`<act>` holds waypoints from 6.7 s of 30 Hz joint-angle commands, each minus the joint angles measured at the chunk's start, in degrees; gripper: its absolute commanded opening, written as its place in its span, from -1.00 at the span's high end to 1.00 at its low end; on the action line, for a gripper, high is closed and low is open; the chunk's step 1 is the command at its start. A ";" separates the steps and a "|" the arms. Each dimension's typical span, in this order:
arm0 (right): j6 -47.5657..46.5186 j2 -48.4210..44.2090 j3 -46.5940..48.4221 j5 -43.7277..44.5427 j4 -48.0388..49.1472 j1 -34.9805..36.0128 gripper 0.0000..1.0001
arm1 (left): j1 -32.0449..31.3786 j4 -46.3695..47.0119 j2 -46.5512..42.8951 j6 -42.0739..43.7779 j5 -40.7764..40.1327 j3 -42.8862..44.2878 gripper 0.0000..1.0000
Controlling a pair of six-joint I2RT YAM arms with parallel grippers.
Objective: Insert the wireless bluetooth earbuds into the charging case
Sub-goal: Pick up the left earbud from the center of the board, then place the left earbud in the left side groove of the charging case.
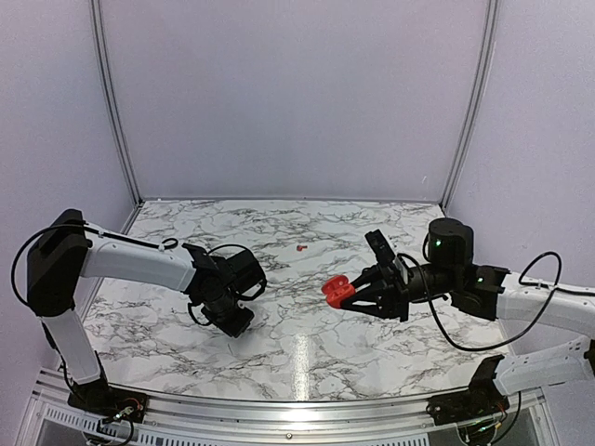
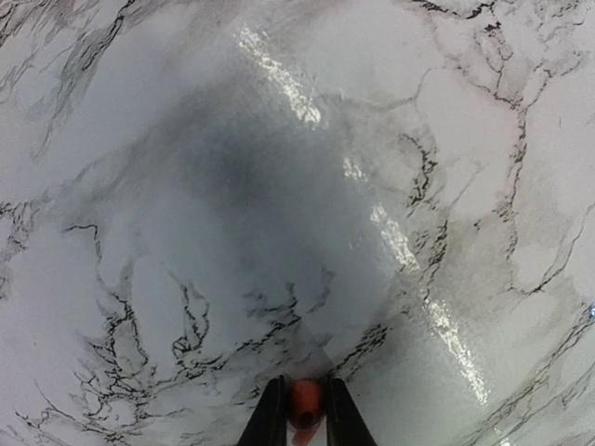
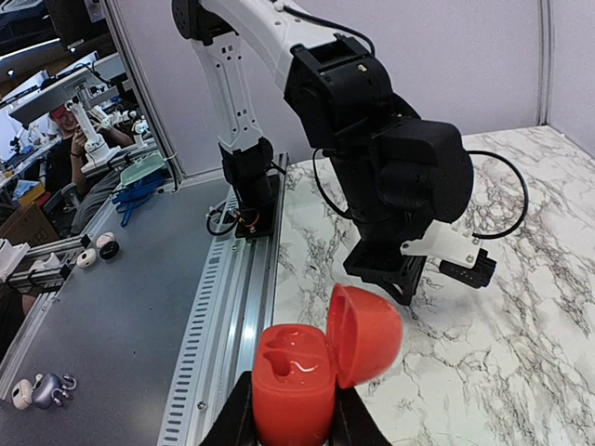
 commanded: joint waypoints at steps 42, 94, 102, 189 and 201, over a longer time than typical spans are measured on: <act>1.57 -0.37 -5.34 7.74 31.50 1.25 1.00 | -7.85 57.12 -45.81 -11.64 -3.06 -20.27 1.00; -6.66 13.71 -5.00 30.14 63.19 15.51 1.00 | -17.46 81.59 -27.17 12.34 8.78 -11.73 1.00; -4.66 13.16 -4.73 30.07 64.18 15.56 1.00 | -17.46 81.71 -26.09 12.63 7.73 -11.70 1.00; -3.80 10.04 -3.62 26.47 66.03 15.54 1.00 | -16.49 67.51 -26.39 6.15 -4.59 -13.00 0.61; -2.61 11.59 -3.80 27.75 66.72 15.60 1.00 | -16.49 67.43 -26.24 7.38 -1.00 -12.55 0.39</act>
